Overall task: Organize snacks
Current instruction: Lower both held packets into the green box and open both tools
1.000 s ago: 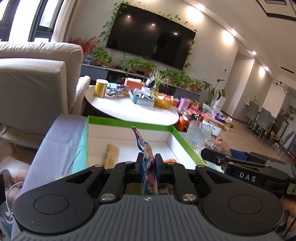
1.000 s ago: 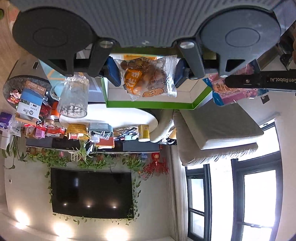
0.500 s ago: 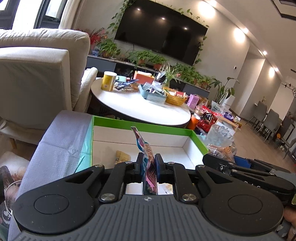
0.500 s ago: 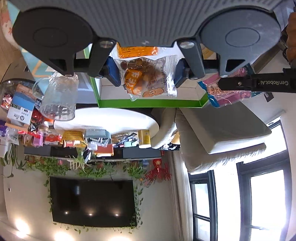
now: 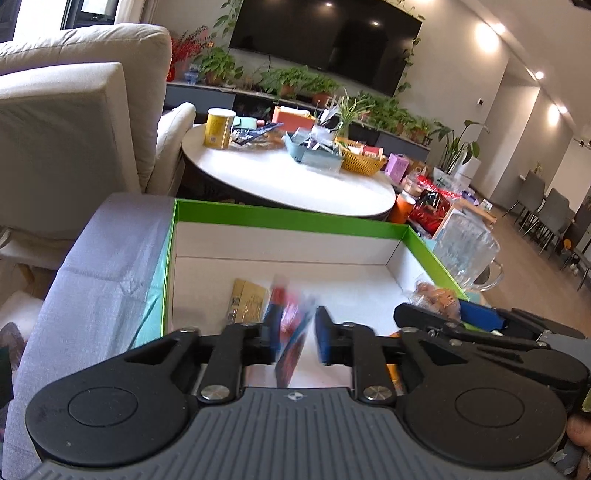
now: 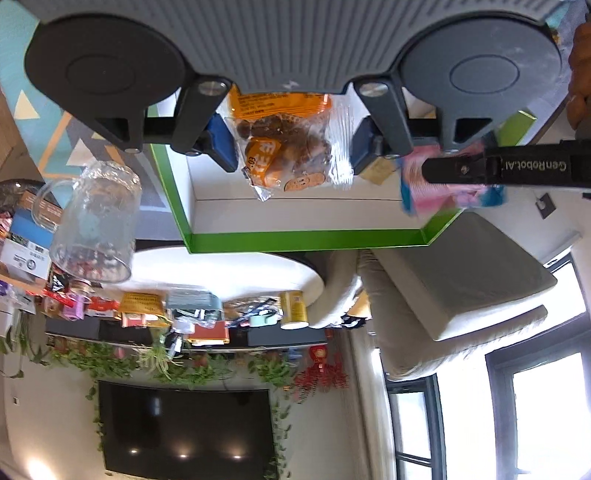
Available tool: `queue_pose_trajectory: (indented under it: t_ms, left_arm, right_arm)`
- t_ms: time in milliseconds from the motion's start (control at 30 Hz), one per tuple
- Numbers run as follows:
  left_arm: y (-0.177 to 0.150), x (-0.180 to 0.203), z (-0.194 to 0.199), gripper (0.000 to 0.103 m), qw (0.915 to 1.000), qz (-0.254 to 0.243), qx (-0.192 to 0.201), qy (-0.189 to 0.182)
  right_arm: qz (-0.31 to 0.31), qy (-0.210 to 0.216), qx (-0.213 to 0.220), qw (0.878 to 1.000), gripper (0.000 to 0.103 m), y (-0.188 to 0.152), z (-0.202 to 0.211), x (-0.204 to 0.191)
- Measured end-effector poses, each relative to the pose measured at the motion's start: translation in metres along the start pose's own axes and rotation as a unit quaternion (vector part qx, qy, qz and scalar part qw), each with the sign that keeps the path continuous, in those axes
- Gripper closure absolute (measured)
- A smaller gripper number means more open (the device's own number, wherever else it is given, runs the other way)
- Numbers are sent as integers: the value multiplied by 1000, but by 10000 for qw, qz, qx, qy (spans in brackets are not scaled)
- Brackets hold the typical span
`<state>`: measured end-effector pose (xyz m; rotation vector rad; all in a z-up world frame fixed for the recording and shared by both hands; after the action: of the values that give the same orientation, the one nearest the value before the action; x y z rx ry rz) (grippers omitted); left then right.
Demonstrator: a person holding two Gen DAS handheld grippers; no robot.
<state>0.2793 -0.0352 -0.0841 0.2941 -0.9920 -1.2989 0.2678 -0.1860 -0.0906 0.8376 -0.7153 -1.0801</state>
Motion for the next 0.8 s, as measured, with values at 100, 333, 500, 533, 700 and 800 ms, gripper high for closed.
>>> queue_pose_trajectory:
  t_ms: [100,333,500,533,700,800]
  left_arm:
    - [0,-1,3,64,10000,32,40,13]
    - [-1,2,18,63,9999,75,108,-19]
    - [-2,4,29,62,9998,75,175,-42]
    - [-3,4,31,62,9998,67,189,-51]
    - [-5,8,43,62,9996,54,257,-92]
    - [-7,9,49,62,9995,59,289,-103]
  right_arm:
    - [-74,-31,-6,10000,44,-2,3,2]
    - [-133,-54,100,9998,44,4,14,3]
    - [-164,-73,197,9996,44,6,26,3]
    - [-171,-74,212,9996,44,6,28,4]
    - [-163,-74,262,9995,44,7,37,3]
    - [-148,-89,290,9994,44,6,44,3]
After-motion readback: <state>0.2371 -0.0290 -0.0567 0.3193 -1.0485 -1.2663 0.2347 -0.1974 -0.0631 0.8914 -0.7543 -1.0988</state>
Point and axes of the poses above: each gripper's, at about its wrist camera, not at the fingertips, and z roughly against the way its jaws point, x to its right, y to its top, the point moved 8 cm from there along -z, roughly the way its jaws point, and after that the axes turned 13 degrees about z, right-handed, at the moved point
